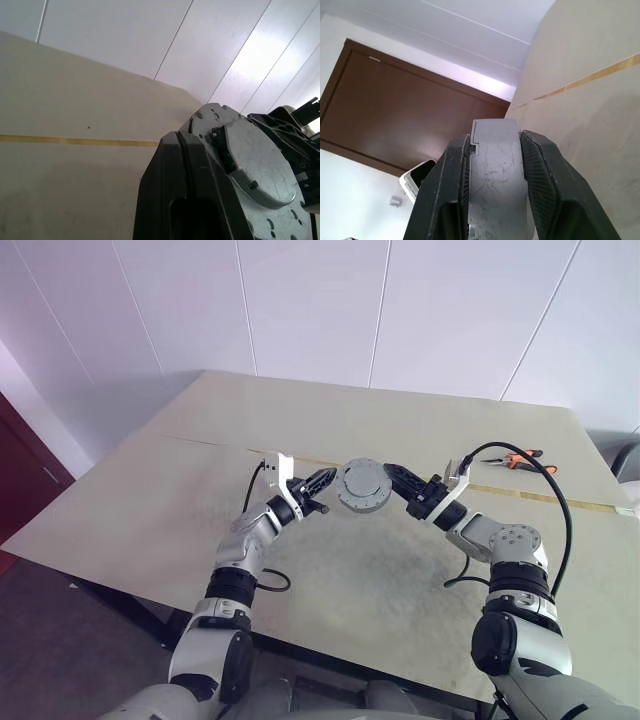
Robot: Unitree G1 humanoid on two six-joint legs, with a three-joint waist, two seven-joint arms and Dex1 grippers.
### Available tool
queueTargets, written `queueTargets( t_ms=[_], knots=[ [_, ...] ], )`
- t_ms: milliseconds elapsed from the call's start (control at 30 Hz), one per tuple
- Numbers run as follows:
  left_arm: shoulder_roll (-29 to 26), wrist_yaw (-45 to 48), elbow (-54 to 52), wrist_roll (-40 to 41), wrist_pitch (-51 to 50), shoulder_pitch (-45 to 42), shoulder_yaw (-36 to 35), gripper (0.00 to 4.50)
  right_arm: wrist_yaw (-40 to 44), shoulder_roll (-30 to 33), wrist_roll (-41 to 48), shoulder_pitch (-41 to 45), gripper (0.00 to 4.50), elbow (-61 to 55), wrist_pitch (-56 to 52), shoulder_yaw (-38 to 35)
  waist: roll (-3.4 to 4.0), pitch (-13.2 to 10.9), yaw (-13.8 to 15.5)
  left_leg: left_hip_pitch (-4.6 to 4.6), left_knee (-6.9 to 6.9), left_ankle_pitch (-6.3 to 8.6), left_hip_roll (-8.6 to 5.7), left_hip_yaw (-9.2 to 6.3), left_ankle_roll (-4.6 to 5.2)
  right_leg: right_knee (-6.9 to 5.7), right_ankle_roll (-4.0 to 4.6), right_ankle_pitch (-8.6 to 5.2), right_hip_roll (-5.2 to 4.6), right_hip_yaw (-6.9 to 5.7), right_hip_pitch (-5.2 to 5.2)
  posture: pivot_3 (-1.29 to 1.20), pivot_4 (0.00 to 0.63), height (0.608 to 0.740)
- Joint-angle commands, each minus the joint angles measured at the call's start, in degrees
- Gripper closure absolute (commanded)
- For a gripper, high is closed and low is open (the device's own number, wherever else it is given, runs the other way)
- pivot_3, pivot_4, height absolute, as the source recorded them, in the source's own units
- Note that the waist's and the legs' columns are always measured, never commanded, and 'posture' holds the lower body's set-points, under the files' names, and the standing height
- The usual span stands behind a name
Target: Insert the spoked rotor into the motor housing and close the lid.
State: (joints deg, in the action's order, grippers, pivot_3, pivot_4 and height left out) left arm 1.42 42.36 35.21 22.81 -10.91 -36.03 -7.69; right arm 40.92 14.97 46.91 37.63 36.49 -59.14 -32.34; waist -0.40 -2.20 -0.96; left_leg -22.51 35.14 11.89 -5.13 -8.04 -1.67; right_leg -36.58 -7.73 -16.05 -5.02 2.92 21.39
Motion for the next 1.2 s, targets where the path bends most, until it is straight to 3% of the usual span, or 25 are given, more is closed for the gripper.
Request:
queueTargets(
  t_ms=[33, 400, 767, 967, 1200],
  knots=[
    [0.08, -0.89, -1.84, 1.26, 0.35, -0.63, -0.87, 3.88, 0.68, -0.21, 3.22, 2.92, 3.27, -0.87, 0.93, -1.4, 0.0, 0.0, -0.02, 0.0, 0.0, 0.0, 0.0, 0.0, 0.0, 0.0, 0.0, 0.0, 0.0, 0.0, 0.0, 0.0, 0.0, 0.74],
    [0.21, 0.19, -2.19, 3.75, -1.72, -0.5, -1.69, 0.1, 1.01, -0.26, 3.79, 2.99, 3.27, -1.03, 0.99, -0.94, 0.0, 0.0, 0.01, 0.0, 0.0, 0.0, 0.0, 0.0, 0.0, 0.01, 0.0, 0.0, 0.0, 0.0, -0.01, 0.0, 0.0, 0.74],
    [1.31, 8.78, -11.34, 12.45, -20.56, 2.77, 1.91, 0.05, 1.81, -0.79, 5.92, 2.49, 3.27, -3.84, -1.43, -0.18, 0.12, -0.07, -0.19, 0.0, -0.01, 0.0, 0.03, 0.0, 0.0, 0.0, 0.01, 0.0, 0.02, 0.0, 0.0, 0.0, 0.0, 0.74],
    [1.48, 9.51, -11.67, 15.25, -24.65, 2.2, 0.46, 0.05, 1.82, -0.65, 6.26, 2.17, 3.27, -4.13, -1.61, 0.27, 0.12, -0.08, -0.11, 0.0, -0.01, 0.0, 0.03, 0.0, 0.0, 0.04, 0.01, 0.0, 0.01, 0.0, -0.02, 0.0, 0.0, 0.74],
    [1.57, 5.1, -7.0, 12.45, -20.15, 0.47, -1.18, 0.05, 2.23, -0.43, 7.14, 1.65, 3.27, -4.86, -1.75, 0.95, 0.13, -0.07, -0.15, 0.03, 0.0, 0.0, 0.03, 0.01, 0.0, 0.1, 0.03, 0.01, 0.02, 0.0, -0.06, 0.0, 0.0, 0.74]
  ],
)
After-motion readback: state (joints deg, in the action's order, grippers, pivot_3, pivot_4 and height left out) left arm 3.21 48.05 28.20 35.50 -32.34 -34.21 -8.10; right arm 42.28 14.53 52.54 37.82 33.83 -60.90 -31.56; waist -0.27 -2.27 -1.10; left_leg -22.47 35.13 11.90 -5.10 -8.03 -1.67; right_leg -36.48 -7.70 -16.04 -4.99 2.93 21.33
